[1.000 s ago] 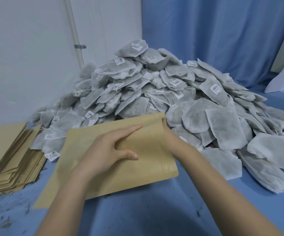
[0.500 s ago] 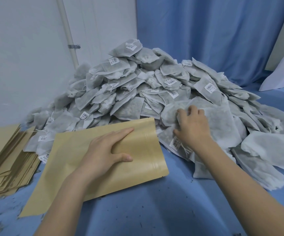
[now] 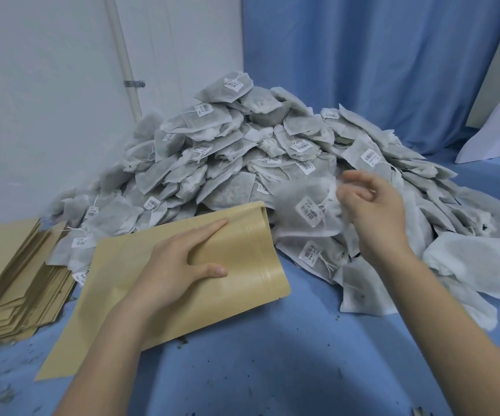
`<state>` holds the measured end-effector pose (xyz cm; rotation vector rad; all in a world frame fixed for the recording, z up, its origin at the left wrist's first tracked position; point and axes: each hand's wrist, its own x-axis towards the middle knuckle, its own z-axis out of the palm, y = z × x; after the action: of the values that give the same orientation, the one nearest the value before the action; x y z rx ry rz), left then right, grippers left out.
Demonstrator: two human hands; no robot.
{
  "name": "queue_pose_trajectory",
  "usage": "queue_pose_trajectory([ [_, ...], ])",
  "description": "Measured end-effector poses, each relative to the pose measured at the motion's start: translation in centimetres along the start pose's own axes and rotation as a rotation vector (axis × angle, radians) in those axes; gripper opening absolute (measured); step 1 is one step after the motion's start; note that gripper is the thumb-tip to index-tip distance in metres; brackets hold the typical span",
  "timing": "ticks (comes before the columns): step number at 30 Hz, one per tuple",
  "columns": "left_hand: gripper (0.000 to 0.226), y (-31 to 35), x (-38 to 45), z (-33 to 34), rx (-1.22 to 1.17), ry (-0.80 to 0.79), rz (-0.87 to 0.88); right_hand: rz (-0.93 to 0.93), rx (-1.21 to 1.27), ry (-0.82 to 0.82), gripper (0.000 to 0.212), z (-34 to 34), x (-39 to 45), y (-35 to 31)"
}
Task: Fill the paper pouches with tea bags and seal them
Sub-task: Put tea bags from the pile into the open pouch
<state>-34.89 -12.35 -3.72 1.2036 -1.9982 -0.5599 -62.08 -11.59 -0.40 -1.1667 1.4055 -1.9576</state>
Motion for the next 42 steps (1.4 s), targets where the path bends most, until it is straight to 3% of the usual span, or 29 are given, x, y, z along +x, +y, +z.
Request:
queue_pose_trajectory([
  [3, 0.074, 0.0, -0.1, -0.2, -0.021, 0.020, 0.000, 0.330, 0.200, -0.148, 0.026, -0.2, -0.3, -0.6],
  [6, 0.075, -0.1, 0.0, -0.5, -0.026, 0.026, 0.003, 0.454, 0.224, -0.245, 0.026, -0.2, -0.7, 0.0],
  [16, 0.076, -0.5, 0.0, -1.4, -0.041, 0.061, 0.000, 0.441, -0.073, -0.376, 0.023, 0.5, -1.5, 2.7],
  [25, 0.071, 1.5, 0.1, 0.7, 0.021, -0.124, 0.114, 0.230, -0.419, -0.703, 0.017, 5.0, -2.7, 2.0],
  [31, 0.070, 2.0, -0.2, 1.0, 0.065, -0.147, 0.104, 0.448, -0.175, -0.902, 0.029, 3.5, -3.3, 2.5],
  [35, 0.073, 4.0, -0.8, 2.3, 0.219, -0.207, 0.184, 0.474, -0.249, -0.815, 0.029, 3.0, -4.0, 2.0],
  [38, 0.071, 5.4, -1.1, 2.0, 0.242, -0.255, 0.204, 0.396, -0.571, -0.686, 0.040, 4.5, -4.8, 0.7],
  [39, 0.071, 6.0, -1.3, 1.7, 0.245, -0.267, 0.214, 0.441, -0.543, -0.678, 0.042, 5.2, -5.6, 0.0],
  [41, 0.072, 7.3, -1.8, 0.8, 0.254, -0.278, 0.242, 0.355, -0.823, -0.651, 0.052, 6.9, -6.4, -0.2],
  [42, 0.073, 8.0, -2.1, 0.3, 0.251, -0.278, 0.253, 0.407, -1.012, -0.612, 0.062, 7.5, -7.9, -1.7],
])
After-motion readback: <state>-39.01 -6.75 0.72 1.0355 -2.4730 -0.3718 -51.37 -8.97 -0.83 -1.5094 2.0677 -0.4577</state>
